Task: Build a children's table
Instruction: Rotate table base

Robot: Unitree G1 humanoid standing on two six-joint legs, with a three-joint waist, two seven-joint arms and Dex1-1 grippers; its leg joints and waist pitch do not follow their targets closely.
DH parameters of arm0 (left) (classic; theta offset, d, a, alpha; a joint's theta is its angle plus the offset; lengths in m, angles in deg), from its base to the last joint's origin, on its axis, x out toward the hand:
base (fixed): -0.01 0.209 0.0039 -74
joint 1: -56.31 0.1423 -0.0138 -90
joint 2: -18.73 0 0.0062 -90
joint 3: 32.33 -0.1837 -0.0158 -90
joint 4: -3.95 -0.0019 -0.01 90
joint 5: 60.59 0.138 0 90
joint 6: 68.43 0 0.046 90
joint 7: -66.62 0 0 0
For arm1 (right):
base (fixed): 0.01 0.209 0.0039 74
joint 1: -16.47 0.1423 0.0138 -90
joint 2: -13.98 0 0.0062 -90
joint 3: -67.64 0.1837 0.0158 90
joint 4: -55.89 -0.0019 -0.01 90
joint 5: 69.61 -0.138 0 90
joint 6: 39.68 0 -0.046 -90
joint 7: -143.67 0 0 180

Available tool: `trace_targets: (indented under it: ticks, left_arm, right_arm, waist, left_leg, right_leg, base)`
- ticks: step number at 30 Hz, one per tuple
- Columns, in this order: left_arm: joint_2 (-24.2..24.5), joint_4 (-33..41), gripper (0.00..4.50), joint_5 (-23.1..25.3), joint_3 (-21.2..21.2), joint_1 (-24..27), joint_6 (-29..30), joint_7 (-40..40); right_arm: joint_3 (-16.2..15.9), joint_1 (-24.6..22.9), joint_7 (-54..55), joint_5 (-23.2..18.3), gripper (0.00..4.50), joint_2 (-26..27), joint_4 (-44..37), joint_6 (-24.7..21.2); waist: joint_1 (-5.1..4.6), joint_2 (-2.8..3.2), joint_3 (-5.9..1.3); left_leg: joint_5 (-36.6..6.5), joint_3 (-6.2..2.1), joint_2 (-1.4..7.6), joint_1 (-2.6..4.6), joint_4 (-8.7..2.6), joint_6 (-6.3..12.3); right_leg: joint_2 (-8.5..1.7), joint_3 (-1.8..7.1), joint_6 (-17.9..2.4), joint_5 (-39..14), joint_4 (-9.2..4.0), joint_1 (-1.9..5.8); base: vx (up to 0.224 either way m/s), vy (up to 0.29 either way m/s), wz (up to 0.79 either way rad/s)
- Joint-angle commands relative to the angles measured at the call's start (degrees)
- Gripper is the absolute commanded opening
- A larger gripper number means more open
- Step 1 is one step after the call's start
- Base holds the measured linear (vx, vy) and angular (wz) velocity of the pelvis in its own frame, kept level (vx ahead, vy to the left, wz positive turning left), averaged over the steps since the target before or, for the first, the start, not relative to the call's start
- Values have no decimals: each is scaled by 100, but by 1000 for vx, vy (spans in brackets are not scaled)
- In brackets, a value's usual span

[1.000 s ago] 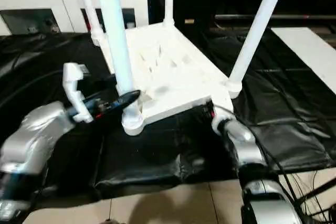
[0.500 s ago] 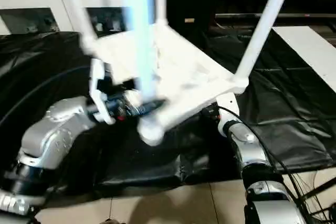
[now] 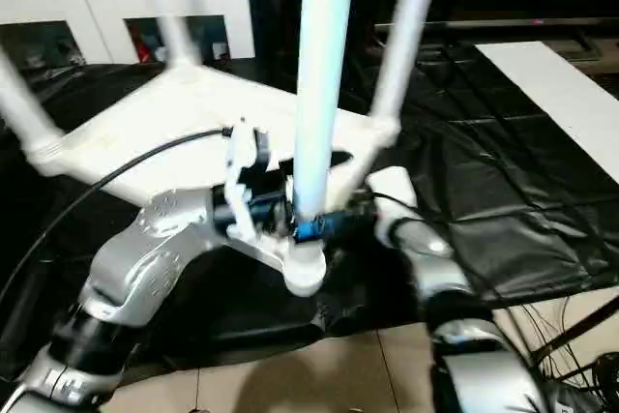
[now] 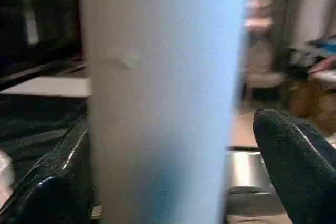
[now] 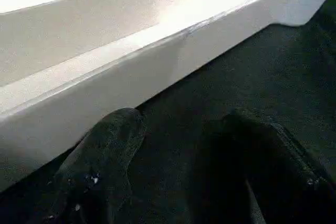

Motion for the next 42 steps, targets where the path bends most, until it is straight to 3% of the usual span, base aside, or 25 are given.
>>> trace_targets:
  ticks: [1,6,11,19,23,29,34,35,39,40,42]
  left_arm:
    - [1,-162,448,238,7,-113,-84,188]
    - [-41,-149,448,259,24,-79,-121,181]
    - [-242,-63,448,256,-115,-51,-134,206]
    - [-360,-371,448,558,-131,-146,-312,366]
    - [-209,-878,448,1009,0,-373,-579,690]
    - [-118,-905,448,883,196,-359,-558,454]
    - [348,-822,448,612,128,-106,-550,-424]
    - [706,-889,448,685,-17,-30,-555,-864]
    - [1096,-1003,448,727,-121,-21,-486,-1389]
    - [1125,-1010,448,720,-127,-22,-470,-1437]
    - [1425,-1328,448,1032,-326,-132,-548,-1687]
  right_arm:
    - [-253,122,-187,44,321,289,-13,136]
    - [-513,49,-948,-49,321,596,-220,375]
    - [-818,-50,-1515,31,321,856,-349,513]
    - [-626,123,-916,222,321,747,-31,570]
    - [-318,164,-487,98,321,491,39,440]
    - [-138,27,-577,28,321,248,-178,515]
    - [33,-194,-1328,-347,321,-114,-659,562]
    - [6,-333,-1763,-396,321,-416,-901,620]
    - [3,-443,-2111,-426,321,-712,-1070,657]
    - [5,-450,-2135,-430,321,-734,-1081,659]
    - [-19,-529,-2368,-436,321,-947,-1217,679]
  waist:
    - [36,-35,-343]
    - [50,-25,-366]
    - [65,-33,-355]
    - [88,-23,-346]
    - [99,-18,-351]
    - [144,-19,-372]
    - [192,-24,-352]
    - [195,24,-349]
    - [220,17,-349]
    - [223,61,-346]
    - [228,70,-342]
  left_leg:
    - [-1940,-116,149,77,-419,-2]
    - [-1779,-104,163,67,-407,90]
    - [-1758,-103,185,74,-413,167]
    - [-1869,-108,184,91,-430,83]
    - [-1928,-111,177,109,-430,56]
    - [-1648,-98,178,88,-406,161]
    - [-1823,-93,175,101,-418,182]
    - [-1860,-103,183,101,-432,140]
    - [-1857,-90,180,115,-431,102]
    - [-1897,-87,179,123,-433,69]
    - [-1957,-92,174,118,-433,53]
  right_leg:
    - [-223,142,-1164,-1748,-470,252]
    - [-220,144,-1376,-1216,-423,263]
    - [-242,146,-1479,-1230,-424,259]
    - [-244,156,-1410,-1375,-447,243]
    - [-239,158,-1329,-1418,-459,229]
    - [-243,156,-1455,-999,-414,255]
    - [-236,153,-1395,-1247,-444,251]
    - [-233,155,-1364,-1301,-430,240]
    - [-209,151,-1369,-1237,-427,237]
    - [-210,147,-1410,-1258,-434,228]
    - [-209,144,-1431,-1288,-431,235]
  base:
    - [0,0,0]
    - [0,0,0]
    - [0,0,0]
    - [0,0,0]
    - [0,0,0]
    - [0,0,0]
    - [0,0,0]
    - [0,0,0]
    - [0,0,0]
    - [0,0,0]
    - [0,0,0]
